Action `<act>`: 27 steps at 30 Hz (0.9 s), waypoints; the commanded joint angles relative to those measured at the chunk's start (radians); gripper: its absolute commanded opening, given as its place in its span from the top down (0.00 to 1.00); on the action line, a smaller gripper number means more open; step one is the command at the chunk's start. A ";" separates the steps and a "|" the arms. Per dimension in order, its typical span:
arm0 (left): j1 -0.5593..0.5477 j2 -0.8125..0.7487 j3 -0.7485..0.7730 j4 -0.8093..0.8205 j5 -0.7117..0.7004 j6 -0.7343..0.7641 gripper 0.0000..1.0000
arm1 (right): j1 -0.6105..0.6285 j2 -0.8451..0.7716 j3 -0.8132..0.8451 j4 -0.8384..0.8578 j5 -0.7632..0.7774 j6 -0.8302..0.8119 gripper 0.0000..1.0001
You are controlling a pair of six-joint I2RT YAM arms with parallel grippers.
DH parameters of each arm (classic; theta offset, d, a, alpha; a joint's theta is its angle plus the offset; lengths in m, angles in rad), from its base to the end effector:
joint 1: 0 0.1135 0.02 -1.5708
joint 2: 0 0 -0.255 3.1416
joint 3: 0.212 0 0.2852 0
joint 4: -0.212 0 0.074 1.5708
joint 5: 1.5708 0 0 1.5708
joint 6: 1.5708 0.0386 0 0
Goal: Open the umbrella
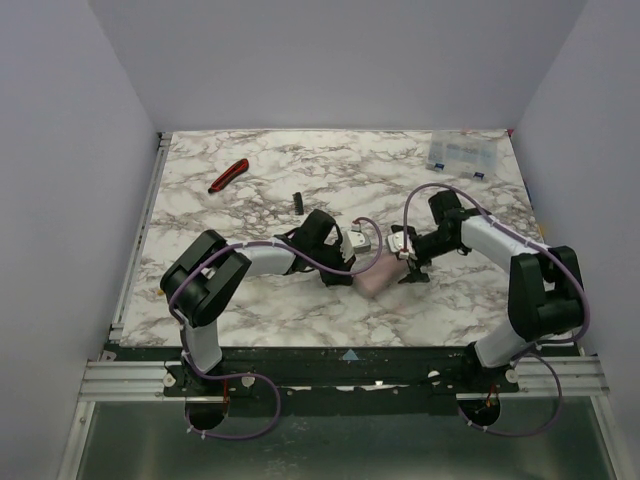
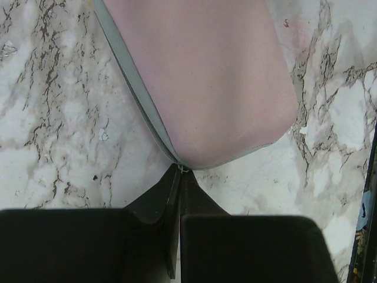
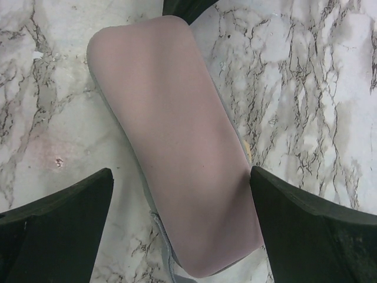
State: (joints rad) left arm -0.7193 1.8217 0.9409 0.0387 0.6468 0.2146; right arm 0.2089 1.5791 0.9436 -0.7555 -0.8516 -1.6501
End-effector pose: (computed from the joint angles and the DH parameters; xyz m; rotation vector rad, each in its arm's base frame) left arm 0.2682 -0.2658 0.1055 1.3590 2.0119 -1.0110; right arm 0.2874 0.0906 0.1535 -1.9563 1.3396 0.6664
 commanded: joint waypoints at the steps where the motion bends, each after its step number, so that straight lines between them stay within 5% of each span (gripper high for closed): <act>1: 0.002 0.016 0.018 0.012 0.036 0.012 1.00 | 0.009 0.044 -0.024 0.065 0.058 -0.004 0.02; 13: 0.003 -0.088 -0.084 0.099 0.038 -0.037 1.00 | 0.009 -0.007 -0.163 0.282 0.218 0.195 0.57; 21: -0.010 -0.134 -0.160 0.152 0.005 -0.077 1.00 | 0.008 -0.022 -0.222 0.367 0.324 0.371 0.63; 27: -0.055 -0.106 -0.157 0.224 -0.007 -0.173 1.00 | 0.009 0.025 -0.169 0.393 0.342 0.670 0.67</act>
State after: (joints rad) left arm -0.7319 1.7317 0.7929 0.2165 0.5995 0.1352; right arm 0.2398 1.5337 0.7803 -0.3752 -0.7372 -1.2457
